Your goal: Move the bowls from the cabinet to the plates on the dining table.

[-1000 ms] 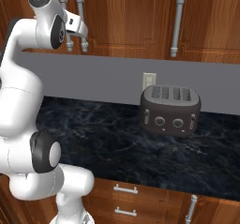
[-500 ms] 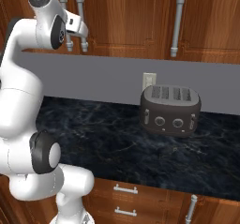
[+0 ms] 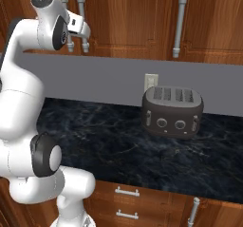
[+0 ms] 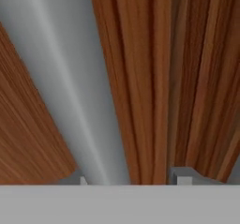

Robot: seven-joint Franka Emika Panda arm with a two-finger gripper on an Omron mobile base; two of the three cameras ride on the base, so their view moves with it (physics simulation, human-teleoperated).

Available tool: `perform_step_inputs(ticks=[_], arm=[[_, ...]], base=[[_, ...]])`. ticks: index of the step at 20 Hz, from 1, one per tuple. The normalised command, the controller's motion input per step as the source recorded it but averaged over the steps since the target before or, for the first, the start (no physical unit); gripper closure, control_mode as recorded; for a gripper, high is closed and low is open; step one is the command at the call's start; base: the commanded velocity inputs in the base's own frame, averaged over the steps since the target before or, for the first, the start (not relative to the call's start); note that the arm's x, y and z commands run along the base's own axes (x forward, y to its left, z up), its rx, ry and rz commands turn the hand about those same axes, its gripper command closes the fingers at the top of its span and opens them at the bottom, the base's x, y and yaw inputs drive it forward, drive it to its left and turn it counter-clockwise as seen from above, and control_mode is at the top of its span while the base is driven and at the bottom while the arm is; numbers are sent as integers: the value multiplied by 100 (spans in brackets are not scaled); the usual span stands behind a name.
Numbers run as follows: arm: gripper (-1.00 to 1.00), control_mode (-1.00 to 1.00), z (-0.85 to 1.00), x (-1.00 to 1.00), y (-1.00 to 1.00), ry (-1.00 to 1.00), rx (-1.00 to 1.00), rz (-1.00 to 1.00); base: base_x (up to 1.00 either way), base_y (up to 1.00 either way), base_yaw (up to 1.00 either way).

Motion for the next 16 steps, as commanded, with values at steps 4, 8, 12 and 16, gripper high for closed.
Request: perform_step_inputs(ticks=[4, 8, 12, 16], arm=[[100, -100, 0, -12, 19, 0, -1, 0], [100, -100, 0, -15, 28, 0, 0, 0], [100, -100, -4, -12, 55, 0, -1, -1], [100, -100, 0, -13, 67, 0, 0, -2]], base=[[0, 0, 0], [0, 0, 0], [0, 0, 0], [0, 0, 0]])
